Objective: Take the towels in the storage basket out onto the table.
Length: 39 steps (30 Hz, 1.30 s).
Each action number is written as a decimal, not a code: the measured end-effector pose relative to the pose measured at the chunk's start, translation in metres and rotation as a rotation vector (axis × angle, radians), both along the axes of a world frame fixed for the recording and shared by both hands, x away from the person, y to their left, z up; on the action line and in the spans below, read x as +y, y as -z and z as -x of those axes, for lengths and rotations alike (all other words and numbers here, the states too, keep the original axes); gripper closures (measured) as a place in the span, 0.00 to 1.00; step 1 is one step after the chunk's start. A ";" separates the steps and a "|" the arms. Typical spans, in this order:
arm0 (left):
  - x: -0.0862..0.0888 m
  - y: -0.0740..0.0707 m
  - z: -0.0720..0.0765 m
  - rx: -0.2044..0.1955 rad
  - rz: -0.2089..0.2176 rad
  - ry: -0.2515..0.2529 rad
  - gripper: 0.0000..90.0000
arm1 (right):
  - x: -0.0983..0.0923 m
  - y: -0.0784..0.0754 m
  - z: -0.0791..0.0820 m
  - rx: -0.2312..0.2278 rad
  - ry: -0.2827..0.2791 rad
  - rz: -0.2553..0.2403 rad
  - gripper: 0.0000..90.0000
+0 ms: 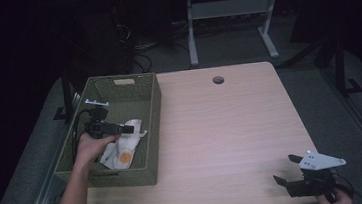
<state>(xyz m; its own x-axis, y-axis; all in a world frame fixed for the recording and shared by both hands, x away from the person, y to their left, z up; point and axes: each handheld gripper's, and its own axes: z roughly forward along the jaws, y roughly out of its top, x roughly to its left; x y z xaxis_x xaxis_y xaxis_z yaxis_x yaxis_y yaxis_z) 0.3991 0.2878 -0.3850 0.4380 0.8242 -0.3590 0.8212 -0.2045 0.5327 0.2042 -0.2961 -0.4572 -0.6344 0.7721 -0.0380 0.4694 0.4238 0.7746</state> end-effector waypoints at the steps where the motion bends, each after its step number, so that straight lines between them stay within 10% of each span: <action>1: 0.000 0.002 -0.001 0.014 -0.020 -0.005 0.24 | 0.000 0.000 0.000 -0.002 -0.002 0.002 0.15; 16: -0.007 0.016 -0.008 0.106 -0.167 -0.066 0.32 | 0.000 -0.001 0.000 -0.005 -0.005 -0.002 0.15; 39: -0.024 0.041 -0.013 0.213 -0.429 -0.009 0.44 | 0.003 0.000 0.000 -0.004 -0.012 -0.003 0.15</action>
<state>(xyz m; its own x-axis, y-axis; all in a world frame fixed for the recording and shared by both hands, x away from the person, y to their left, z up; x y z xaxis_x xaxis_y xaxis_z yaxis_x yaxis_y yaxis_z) 0.4123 0.2639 -0.4256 0.3842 0.9208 -0.0668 0.9055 -0.3618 0.2216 0.2041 -0.2932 -0.4573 -0.6437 0.7643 -0.0385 0.4611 0.4276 0.7775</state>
